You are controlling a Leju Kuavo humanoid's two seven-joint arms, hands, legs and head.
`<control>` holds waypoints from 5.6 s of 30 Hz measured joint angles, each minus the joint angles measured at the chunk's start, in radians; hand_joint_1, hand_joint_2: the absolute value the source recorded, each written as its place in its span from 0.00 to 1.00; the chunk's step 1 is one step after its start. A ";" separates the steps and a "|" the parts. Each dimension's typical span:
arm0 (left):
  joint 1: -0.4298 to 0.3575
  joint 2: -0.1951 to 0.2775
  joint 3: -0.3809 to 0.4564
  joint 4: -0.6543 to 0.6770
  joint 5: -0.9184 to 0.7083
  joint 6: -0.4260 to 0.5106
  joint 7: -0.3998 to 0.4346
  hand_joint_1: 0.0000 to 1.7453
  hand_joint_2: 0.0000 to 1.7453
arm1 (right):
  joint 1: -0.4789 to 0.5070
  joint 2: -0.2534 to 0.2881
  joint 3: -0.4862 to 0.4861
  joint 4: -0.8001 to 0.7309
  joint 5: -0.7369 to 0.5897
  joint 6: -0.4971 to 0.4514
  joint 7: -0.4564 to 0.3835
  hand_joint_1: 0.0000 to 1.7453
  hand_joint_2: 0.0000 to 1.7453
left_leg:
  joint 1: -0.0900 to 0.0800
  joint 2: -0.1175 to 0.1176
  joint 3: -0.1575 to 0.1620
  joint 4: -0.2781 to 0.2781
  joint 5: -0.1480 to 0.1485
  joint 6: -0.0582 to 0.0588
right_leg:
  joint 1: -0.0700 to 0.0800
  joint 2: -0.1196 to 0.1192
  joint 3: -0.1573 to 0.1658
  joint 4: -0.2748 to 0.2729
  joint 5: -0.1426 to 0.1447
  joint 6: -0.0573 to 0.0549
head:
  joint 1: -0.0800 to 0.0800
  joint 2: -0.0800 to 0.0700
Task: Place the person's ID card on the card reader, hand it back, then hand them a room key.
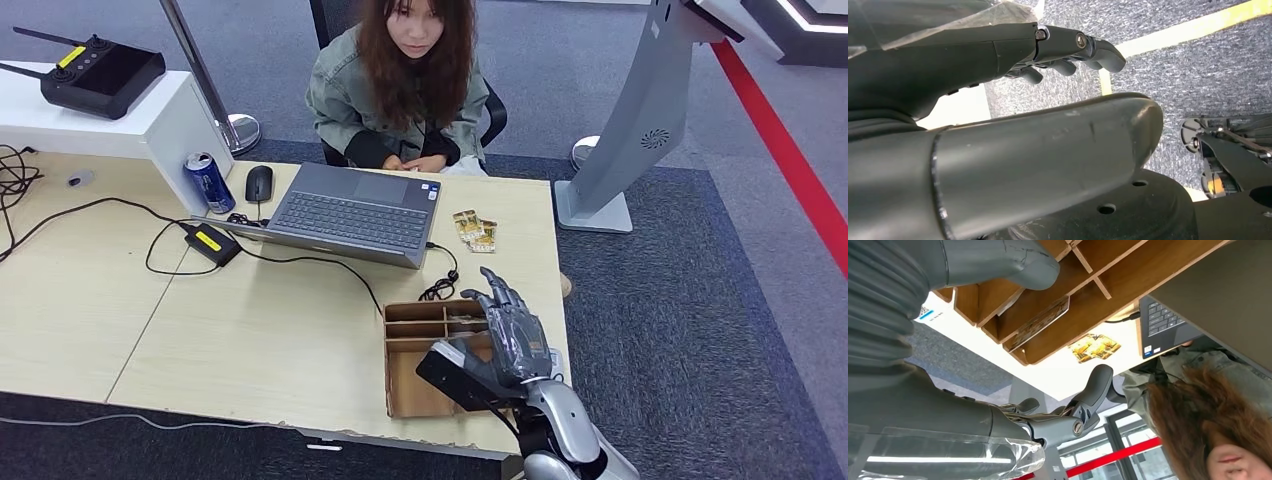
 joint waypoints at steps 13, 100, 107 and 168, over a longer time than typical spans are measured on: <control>-0.001 0.000 0.023 0.000 -0.001 0.044 0.103 0.00 0.00 | 0.003 0.004 0.000 0.001 -0.010 -0.002 0.005 0.38 1.00 | 0.000 0.000 0.000 0.000 0.000 0.000 | 0.000 0.000 0.000 0.000 0.000 0.000 | 0.000 0.000; -0.002 -0.002 0.032 0.000 -0.004 0.040 0.097 0.00 0.00 | -0.106 0.071 -0.049 0.368 -0.063 -0.162 -0.092 1.00 1.00 | 0.000 0.000 0.005 0.000 0.000 0.000 | 0.000 0.000 0.005 0.000 0.000 0.000 | 0.000 0.000; -0.002 -0.002 0.032 0.000 -0.004 0.040 0.097 0.00 0.00 | -0.114 0.073 -0.049 0.377 -0.064 -0.163 -0.096 1.00 1.00 | 0.000 0.000 0.005 0.000 0.000 0.000 | 0.000 0.000 0.005 0.000 0.000 0.000 | 0.000 0.000; -0.001 -0.006 0.041 0.000 -0.004 0.043 0.108 0.00 0.00 | -0.346 0.085 -0.123 0.108 -0.515 -0.208 -0.115 1.00 1.00 | 0.000 0.000 0.004 0.000 0.000 0.000 | 0.000 0.000 0.004 0.000 0.000 0.000 | 0.000 0.000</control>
